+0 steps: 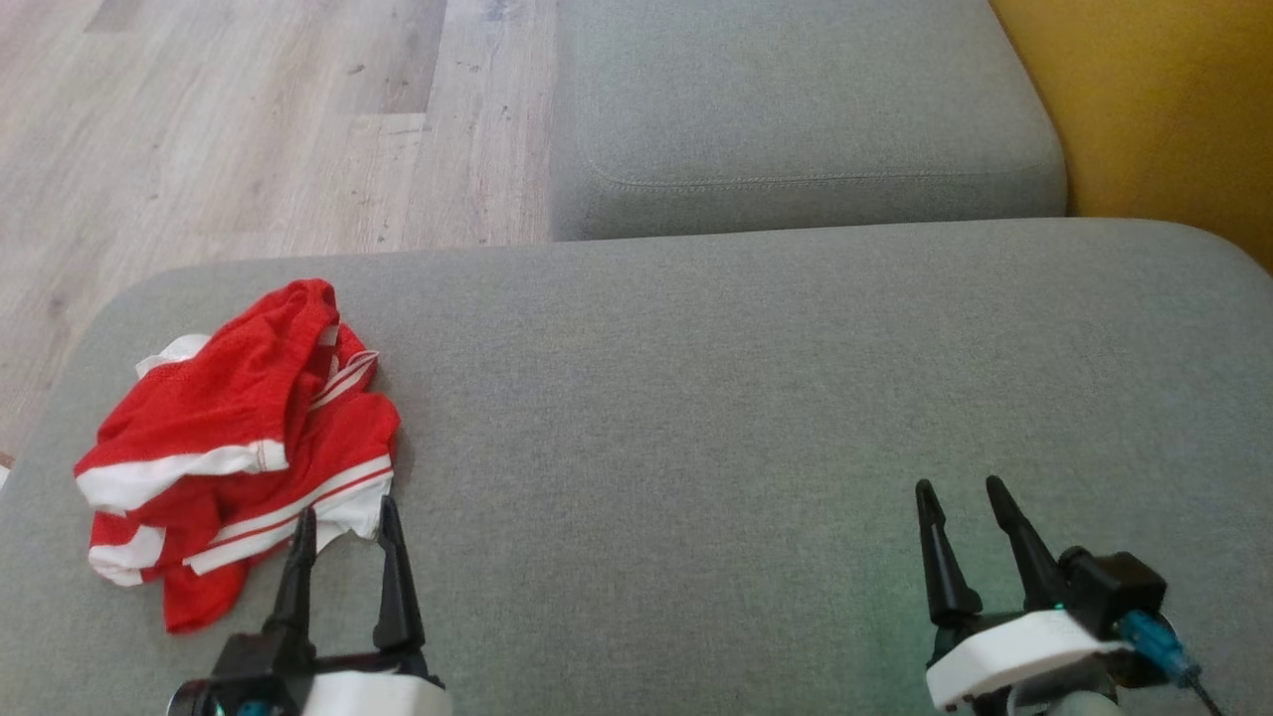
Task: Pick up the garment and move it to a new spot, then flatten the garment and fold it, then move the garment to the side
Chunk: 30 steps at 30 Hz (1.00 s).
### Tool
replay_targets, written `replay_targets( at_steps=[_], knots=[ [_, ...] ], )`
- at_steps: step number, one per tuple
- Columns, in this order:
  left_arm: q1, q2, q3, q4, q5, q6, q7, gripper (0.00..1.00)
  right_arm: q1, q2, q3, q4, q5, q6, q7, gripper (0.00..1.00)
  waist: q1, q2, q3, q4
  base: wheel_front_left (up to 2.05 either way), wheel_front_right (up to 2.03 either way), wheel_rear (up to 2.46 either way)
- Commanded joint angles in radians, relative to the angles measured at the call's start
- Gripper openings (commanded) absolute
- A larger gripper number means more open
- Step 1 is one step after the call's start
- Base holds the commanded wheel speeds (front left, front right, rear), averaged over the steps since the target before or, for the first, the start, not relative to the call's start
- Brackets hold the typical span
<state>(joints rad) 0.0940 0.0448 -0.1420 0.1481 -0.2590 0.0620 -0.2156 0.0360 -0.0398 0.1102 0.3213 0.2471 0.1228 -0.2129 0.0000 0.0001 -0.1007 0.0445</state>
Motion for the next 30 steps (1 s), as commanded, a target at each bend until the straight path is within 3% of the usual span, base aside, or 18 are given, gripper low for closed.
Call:
replay_targets(
  at_steps=[1, 10, 30],
  knots=[
    [-0.021, 0.005, 0.017, -0.041, 0.037, 0.007, -0.018, 1.0, -0.022, -0.01, 0.02, -0.023, -0.039, 0.007, -0.021, 1.0, 0.0, -0.0001, -0.001, 0.0, 0.0, 0.0, 0.0],
    [-0.013, 0.005, 0.011, -0.039, 0.13, 0.012, -0.046, 1.0, -0.025, -0.01, 0.029, -0.004, -0.156, 0.008, -0.049, 1.0, 0.0, -0.0001, -0.011, -0.003, 0.0, 0.0, 0.0],
    [-0.018, 0.005, 0.007, 0.005, 0.109, 0.013, -0.046, 1.0, -0.017, -0.01, 0.022, 0.003, -0.155, 0.008, -0.049, 1.0, 0.0, -0.0001, -0.018, 0.016, 0.0, 0.0, 0.0]
  ],
)
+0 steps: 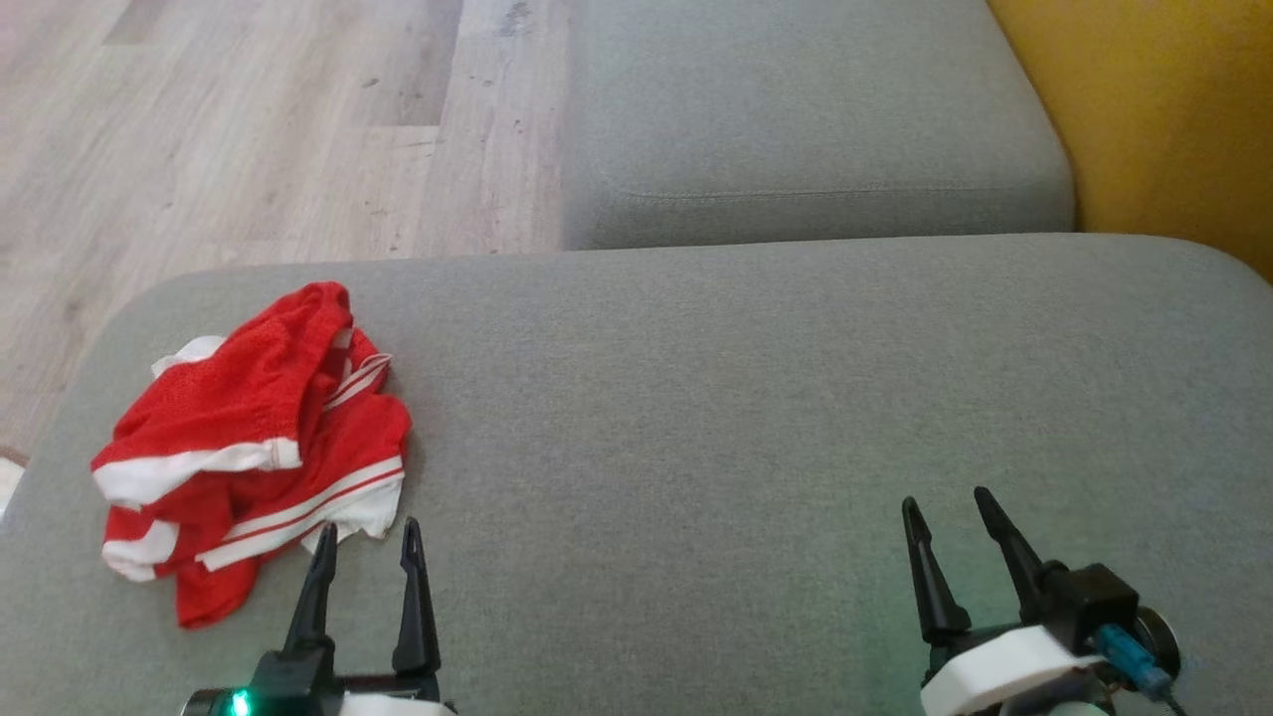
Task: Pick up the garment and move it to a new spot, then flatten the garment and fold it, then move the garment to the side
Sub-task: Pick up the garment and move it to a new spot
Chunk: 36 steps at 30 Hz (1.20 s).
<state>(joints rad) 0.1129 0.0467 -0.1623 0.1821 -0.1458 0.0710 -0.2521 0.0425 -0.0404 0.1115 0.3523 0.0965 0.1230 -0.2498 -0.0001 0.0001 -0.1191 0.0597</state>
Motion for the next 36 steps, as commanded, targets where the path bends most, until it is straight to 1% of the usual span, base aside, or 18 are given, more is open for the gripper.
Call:
replay_targets(
  at_steps=[1, 5, 8, 22, 27, 30, 33, 36],
  knots=[
    [-0.036, 0.004, 0.027, -0.028, -0.004, 0.005, -0.01, 1.0, -0.023, -0.01, 0.022, -0.029, -0.005, 0.008, -0.012, 1.0, 0.0001, -0.0001, 0.001, 0.007, 0.0, 0.0, 0.0],
    [-0.035, 0.004, 0.029, -0.025, -0.002, 0.007, -0.01, 1.0, -0.019, -0.01, 0.029, -0.03, -0.002, 0.008, -0.012, 1.0, 0.0001, -0.0001, 0.003, 0.043, 0.0, 0.0, 0.0],
    [-0.034, 0.004, 0.034, -0.024, 0.004, 0.007, -0.01, 1.0, -0.016, -0.01, 0.034, -0.031, 0.003, 0.008, -0.012, 1.0, 0.0001, -0.0001, 0.003, 0.082, 0.0, 0.0, 0.0],
    [-0.031, 0.004, 0.086, -0.039, 0.038, 0.003, -0.01, 1.0, -0.013, -0.01, 0.046, -0.039, 0.027, 0.008, -0.012, 1.0, 0.0001, -0.0001, 0.015, 0.304, 0.0, 0.0, 0.0],
    [-0.03, 0.004, 0.107, -0.054, 0.047, -0.001, -0.01, 1.0, -0.015, -0.01, 0.045, -0.037, 0.021, 0.008, -0.012, 1.0, 0.0001, -0.0001, 0.03, 0.349, 0.0, 0.0, 0.0],
    [-0.044, 0.013, 0.113, -0.077, 0.062, -0.013, -0.01, 1.0, -0.016, -0.01, 0.042, -0.036, 0.012, 0.008, -0.012, 1.0, 0.0001, -0.0001, 0.043, 0.362, 0.0, 0.0, 0.0],
    [-0.086, 0.04, 0.103, -0.105, 0.082, -0.038, -0.01, 1.0, -0.015, -0.01, 0.038, -0.035, -0.002, 0.008, -0.012, 1.0, 0.0001, -0.0001, 0.06, 0.365, 0.0, 0.0, 0.0],
    [-0.161, 0.084, 0.089, -0.111, 0.083, -0.091, 0.004, 1.0, -0.013, -0.01, 0.032, -0.032, -0.02, 0.008, -0.012, 1.0, 0.0001, -0.0001, 0.078, 0.36, 0.0, 0.0, 0.0]
  ],
)
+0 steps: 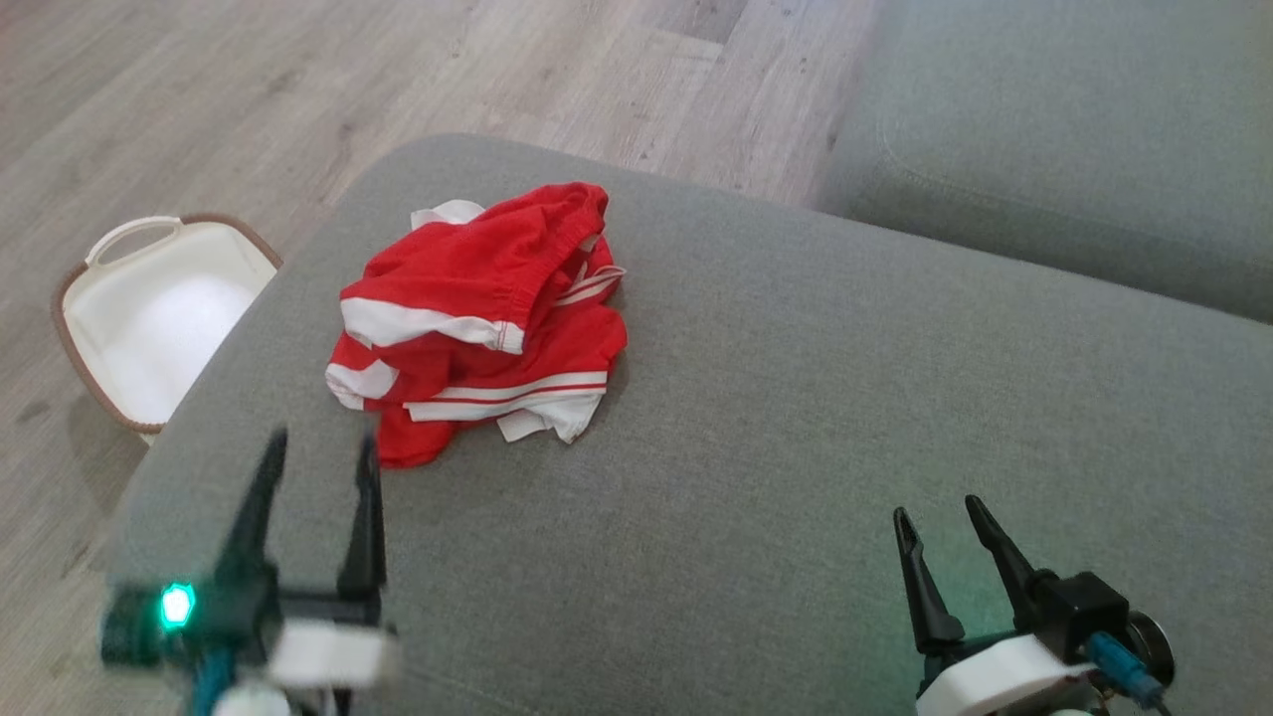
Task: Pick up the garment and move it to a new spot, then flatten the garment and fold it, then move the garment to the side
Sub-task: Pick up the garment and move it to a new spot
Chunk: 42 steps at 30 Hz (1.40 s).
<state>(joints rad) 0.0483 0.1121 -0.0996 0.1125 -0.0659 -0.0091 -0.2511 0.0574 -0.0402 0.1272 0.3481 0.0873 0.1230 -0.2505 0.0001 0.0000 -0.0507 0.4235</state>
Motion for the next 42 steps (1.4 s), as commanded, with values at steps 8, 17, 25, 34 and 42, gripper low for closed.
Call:
replay_targets(
  at_steps=[8, 17, 25, 34, 42],
  knots=[
    [-0.416, 0.17, -0.011, -0.051, -0.047, -0.11, 0.207, 1.0, -0.061, -0.01, -0.009, -0.039, -0.091, 0.008, -0.011, 1.0, -0.0001, 0.0, 0.124, -0.038, 0.0, 0.0, 0.0],
    [-0.82, 0.327, -0.258, 0.155, -0.326, -0.121, 0.506, 1.0, -0.144, -0.01, -0.042, -0.056, -0.194, 0.008, -0.011, 1.0, -0.0001, 0.0, 0.308, -0.093, 0.0, 0.0, 0.0],
    [-1.022, 0.381, -0.44, 0.384, -0.55, -0.121, 0.641, 1.0, -0.194, -0.023, -0.06, -0.08, -0.236, 0.008, -0.011, 1.0, -0.0001, 0.0, 0.439, -0.122, 0.0, 0.0, 0.0],
    [-1.114, 0.402, -0.592, 0.622, -0.611, -0.121, 0.591, 0.0, -0.221, -0.032, -0.064, -0.107, -0.233, 0.008, -0.011, 1.0, -0.0001, 0.0, 0.503, -0.142, 0.0, 0.0, 0.0],
    [-1.204, 0.397, -0.661, 0.684, -0.62, -0.121, 0.407, 0.0, -0.226, -0.04, -0.074, -0.098, -0.212, 0.008, -0.011, 1.0, -0.0001, 0.0, 0.456, -0.136, 0.0, 0.0, 0.0]
  ],
)
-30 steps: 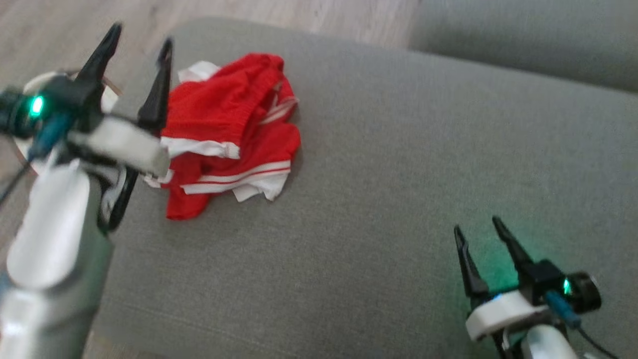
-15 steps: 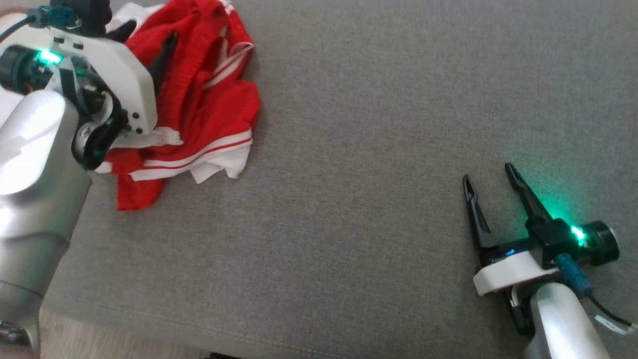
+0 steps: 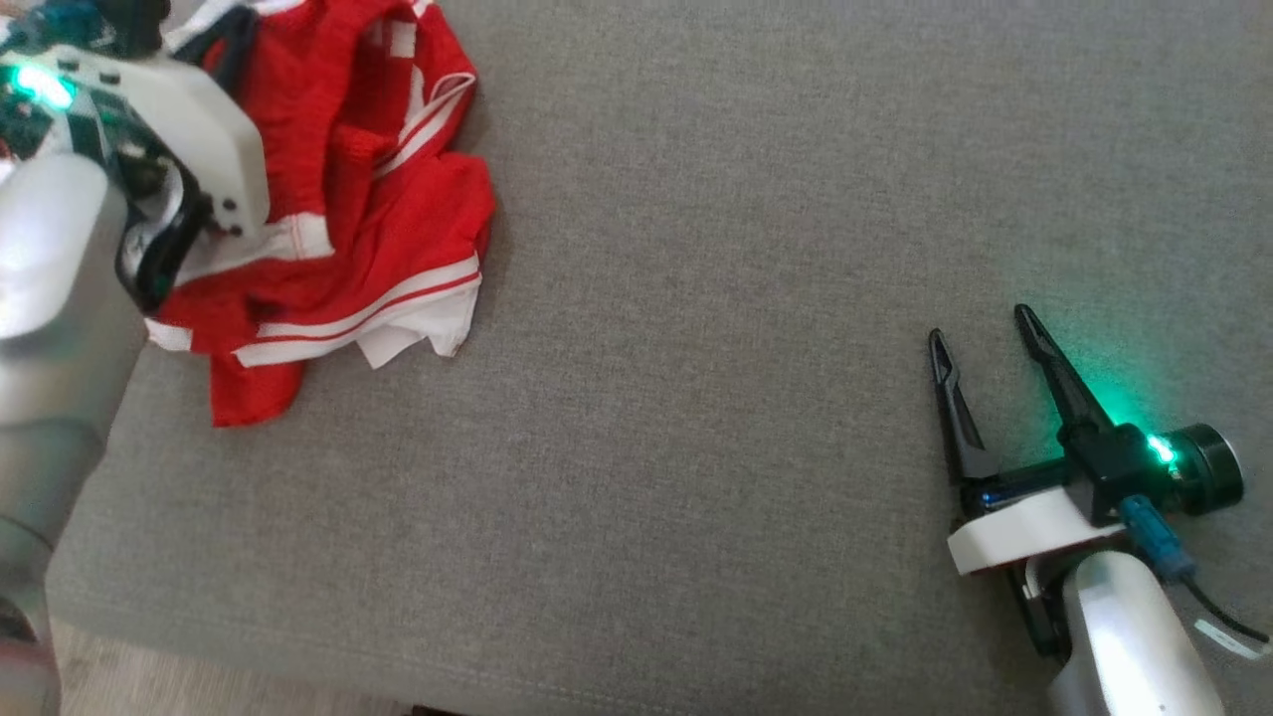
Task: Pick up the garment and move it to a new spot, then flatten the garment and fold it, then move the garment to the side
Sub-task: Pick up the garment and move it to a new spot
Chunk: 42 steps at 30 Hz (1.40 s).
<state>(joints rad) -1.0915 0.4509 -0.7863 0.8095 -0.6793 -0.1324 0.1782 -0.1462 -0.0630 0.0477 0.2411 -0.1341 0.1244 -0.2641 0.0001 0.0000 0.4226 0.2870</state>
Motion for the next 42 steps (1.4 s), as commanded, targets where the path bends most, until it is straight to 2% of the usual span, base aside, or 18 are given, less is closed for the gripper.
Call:
replay_targets(
  at_steps=[1, 8, 15, 21, 26, 32, 36, 42],
  knots=[
    [-0.078, 0.059, 0.019, -0.011, -0.007, 0.002, -0.042, 0.0, -0.023, -0.017, 0.009, 0.011, 0.014, 0.006, 0.002, 1.0, -0.0001, 0.0, -0.03, 0.0, 0.0, 0.0, 0.0],
    [-0.159, 0.08, -0.031, -0.047, -0.011, 0.002, -0.131, 0.0, -0.001, 0.001, 0.029, 0.02, 0.047, 0.006, 0.002, 1.0, -0.0001, 0.0, -0.144, -0.034, 0.0, 0.0, 0.0],
    [-0.202, 0.099, -0.061, -0.107, -0.03, 0.002, -0.138, 0.0, 0.026, 0.01, 0.031, 0.028, 0.079, 0.006, 0.002, 1.0, -0.0001, 0.0, -0.243, -0.096, 0.0, 0.0, 0.0],
    [-0.224, 0.117, -0.09, -0.195, -0.054, 0.002, -0.127, 0.0, 0.058, 0.012, 0.051, 0.019, 0.136, 0.006, 0.002, 1.0, -0.0001, 0.0, -0.327, -0.189, 0.0, 0.0, 0.0],
    [-0.234, 0.119, -0.103, -0.257, -0.081, 0.002, -0.117, 0.0, 0.078, 0.013, 0.072, 0.01, 0.17, 0.006, 0.002, 1.0, -0.0001, 0.0, -0.374, -0.293, 0.0, 0.0, 0.0],
    [-0.218, 0.075, -0.117, -0.323, -0.12, 0.002, -0.121, 0.0, 0.105, 0.013, 0.094, -0.021, 0.195, 0.006, 0.002, 1.0, -0.0001, 0.0, -0.405, -0.429, 0.0, 0.0, 0.0],
    [-0.193, 0.023, -0.124, -0.364, -0.141, 0.002, -0.147, 0.0, 0.115, 0.013, 0.107, -0.046, 0.205, 0.006, 0.002, 1.0, -0.0001, 0.0, -0.403, -0.505, 0.0, 0.0, 0.0],
    [-0.102, -0.049, -0.173, -0.393, -0.158, 0.002, -0.18, 0.0, 0.117, 0.013, 0.121, -0.073, 0.217, 0.006, 0.002, 1.0, -0.0001, 0.0, -0.379, -0.579, 0.0, 0.0, 0.0]
  ],
)
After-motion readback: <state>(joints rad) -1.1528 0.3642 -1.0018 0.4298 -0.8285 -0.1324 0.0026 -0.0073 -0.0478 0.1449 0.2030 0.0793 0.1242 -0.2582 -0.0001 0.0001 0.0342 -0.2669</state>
